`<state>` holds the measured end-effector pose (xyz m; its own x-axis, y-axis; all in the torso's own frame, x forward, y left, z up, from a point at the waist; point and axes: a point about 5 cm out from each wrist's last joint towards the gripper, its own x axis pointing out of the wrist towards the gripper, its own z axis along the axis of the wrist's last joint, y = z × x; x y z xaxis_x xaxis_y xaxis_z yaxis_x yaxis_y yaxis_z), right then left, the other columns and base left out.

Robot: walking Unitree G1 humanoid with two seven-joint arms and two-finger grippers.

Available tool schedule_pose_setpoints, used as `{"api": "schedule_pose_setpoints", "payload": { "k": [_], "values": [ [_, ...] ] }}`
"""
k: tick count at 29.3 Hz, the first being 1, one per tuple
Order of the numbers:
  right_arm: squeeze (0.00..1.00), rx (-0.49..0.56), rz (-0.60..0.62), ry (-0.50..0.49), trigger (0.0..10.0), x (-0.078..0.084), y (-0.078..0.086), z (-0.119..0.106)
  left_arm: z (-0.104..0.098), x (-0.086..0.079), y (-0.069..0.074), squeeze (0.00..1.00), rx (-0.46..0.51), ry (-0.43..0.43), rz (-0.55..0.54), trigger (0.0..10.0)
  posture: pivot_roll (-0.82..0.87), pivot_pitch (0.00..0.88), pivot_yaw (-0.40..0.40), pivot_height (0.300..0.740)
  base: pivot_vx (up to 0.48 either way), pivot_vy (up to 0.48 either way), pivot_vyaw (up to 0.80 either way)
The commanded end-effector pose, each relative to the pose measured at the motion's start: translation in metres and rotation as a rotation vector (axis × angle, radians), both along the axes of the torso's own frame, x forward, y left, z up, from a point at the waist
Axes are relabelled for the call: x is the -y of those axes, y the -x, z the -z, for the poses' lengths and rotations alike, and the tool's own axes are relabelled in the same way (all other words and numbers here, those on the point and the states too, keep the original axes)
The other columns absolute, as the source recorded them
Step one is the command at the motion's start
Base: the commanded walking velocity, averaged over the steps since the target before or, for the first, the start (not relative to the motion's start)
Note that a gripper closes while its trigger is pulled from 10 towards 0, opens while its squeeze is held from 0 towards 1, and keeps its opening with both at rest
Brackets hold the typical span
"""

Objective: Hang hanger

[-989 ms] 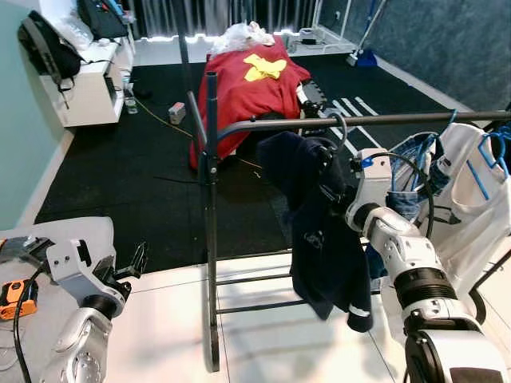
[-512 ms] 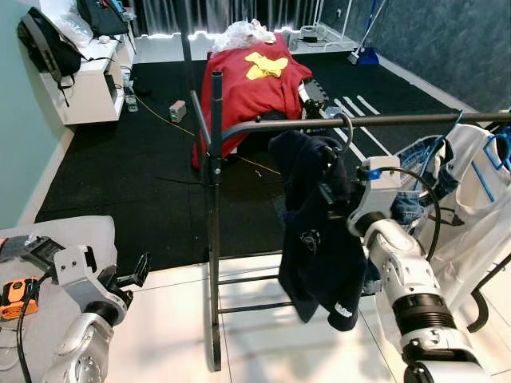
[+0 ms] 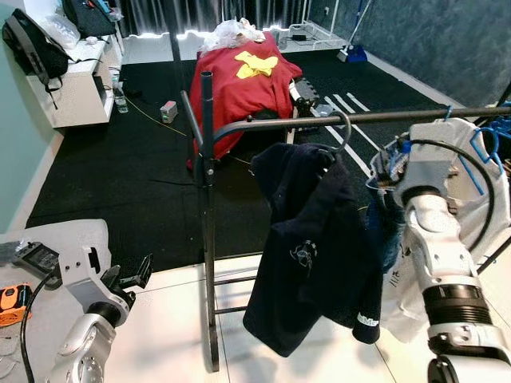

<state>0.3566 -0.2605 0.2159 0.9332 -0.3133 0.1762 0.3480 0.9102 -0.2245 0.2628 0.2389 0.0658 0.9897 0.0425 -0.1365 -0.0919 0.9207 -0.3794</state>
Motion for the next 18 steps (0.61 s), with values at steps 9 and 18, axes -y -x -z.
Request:
{"api": "schedule_pose_setpoints", "payload": {
  "k": [9, 18],
  "values": [
    [0.00, -0.072, 0.207, -0.023, 10.0, 0.057, 0.010, 0.007, 0.005, 0.000, 0.006, 0.00, -0.018, -0.022, 0.030, 10.0, -0.10, 0.076, 0.006, 0.740, 0.000, -0.352, 0.00],
    [0.00, -0.167, 0.169, -0.044, 10.0, 0.051, 0.003, 0.026, -0.002, 0.002, 0.004, 0.00, 0.015, -0.014, 0.043, 10.0, -0.09, 0.072, 0.006, 0.740, 0.000, 0.000, 0.00]
  ]
}}
